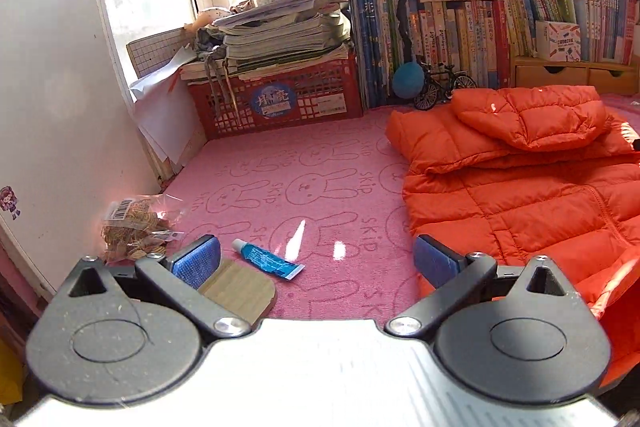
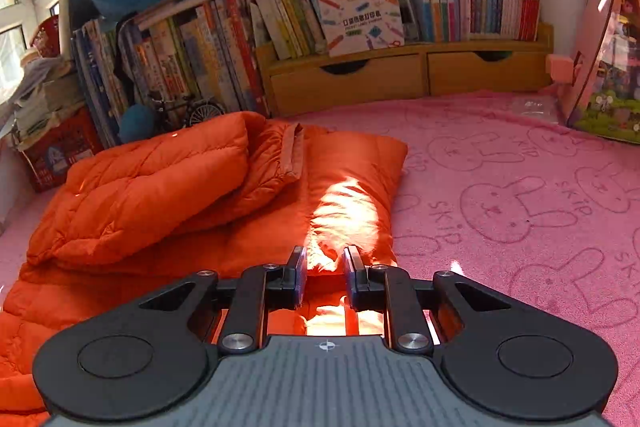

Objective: Fold clothes

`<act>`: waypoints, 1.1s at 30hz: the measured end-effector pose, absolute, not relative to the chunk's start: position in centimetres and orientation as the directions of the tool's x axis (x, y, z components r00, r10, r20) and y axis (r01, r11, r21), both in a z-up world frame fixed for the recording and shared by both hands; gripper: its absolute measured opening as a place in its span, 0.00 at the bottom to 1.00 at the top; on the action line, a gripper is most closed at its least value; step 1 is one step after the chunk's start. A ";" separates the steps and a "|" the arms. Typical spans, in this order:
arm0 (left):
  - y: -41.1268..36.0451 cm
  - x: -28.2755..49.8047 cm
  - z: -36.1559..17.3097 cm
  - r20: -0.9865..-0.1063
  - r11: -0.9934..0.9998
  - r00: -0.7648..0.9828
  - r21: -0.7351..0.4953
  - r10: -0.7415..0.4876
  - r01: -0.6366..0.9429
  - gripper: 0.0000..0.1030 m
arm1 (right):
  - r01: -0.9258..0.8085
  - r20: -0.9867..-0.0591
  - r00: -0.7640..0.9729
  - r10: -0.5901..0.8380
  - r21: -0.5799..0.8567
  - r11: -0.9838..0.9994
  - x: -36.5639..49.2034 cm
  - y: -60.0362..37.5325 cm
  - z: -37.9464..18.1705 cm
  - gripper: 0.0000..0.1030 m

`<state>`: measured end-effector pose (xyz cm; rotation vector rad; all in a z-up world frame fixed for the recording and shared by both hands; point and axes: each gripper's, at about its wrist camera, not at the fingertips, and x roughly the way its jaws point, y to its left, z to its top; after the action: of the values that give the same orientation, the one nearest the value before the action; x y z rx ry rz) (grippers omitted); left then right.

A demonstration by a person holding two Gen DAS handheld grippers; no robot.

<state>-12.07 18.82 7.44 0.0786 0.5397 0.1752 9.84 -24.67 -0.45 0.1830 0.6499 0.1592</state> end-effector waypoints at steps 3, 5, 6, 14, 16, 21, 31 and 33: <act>17.9 -14.1 9.1 -0.457 0.998 0.889 0.046 -0.016 0.042 1.00 | -0.064 -0.589 0.782 0.203 0.249 0.966 9.7 -24.9 -1.6 0.21; 15.7 -15.2 9.7 -0.419 0.976 0.890 0.044 -0.178 0.215 1.00 | -0.051 -0.593 0.781 0.195 0.250 0.967 10.0 -24.7 -1.7 0.21; 14.6 -15.7 9.8 -0.405 0.956 0.882 0.053 -0.243 0.288 1.00 | -0.046 -0.596 0.781 0.187 0.244 0.969 10.2 -24.5 -1.6 0.21; 5.0 -16.1 5.6 -0.362 0.684 0.705 0.209 -0.610 0.699 1.00 | -0.042 -0.609 0.778 0.156 0.197 0.979 10.9 -23.4 -1.5 0.22; 3.9 -15.0 4.0 -0.392 0.662 0.685 0.217 -0.615 0.718 1.00 | -0.040 -0.611 0.775 0.159 0.204 0.978 11.0 -23.5 -1.5 0.22; 1.3 -11.0 -0.1 -0.446 0.771 0.827 0.370 -0.343 0.519 1.00 | -0.081 -0.582 0.782 0.223 0.259 0.962 10.3 -24.6 -1.2 0.28; 3.6 -5.1 0.0 -0.437 0.872 0.882 0.348 -0.174 0.345 1.00 | -0.423 -0.376 0.780 0.501 0.273 0.864 3.1 -30.7 3.5 0.71; 4.5 -3.9 0.5 -0.452 0.903 0.875 0.282 -0.174 0.325 1.00 | -0.514 -0.380 0.747 0.546 0.191 0.836 1.3 -30.5 4.5 0.87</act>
<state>-3.87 4.52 0.49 0.3609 0.4335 -0.2667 1.30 -30.55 4.51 0.0762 0.4388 0.5801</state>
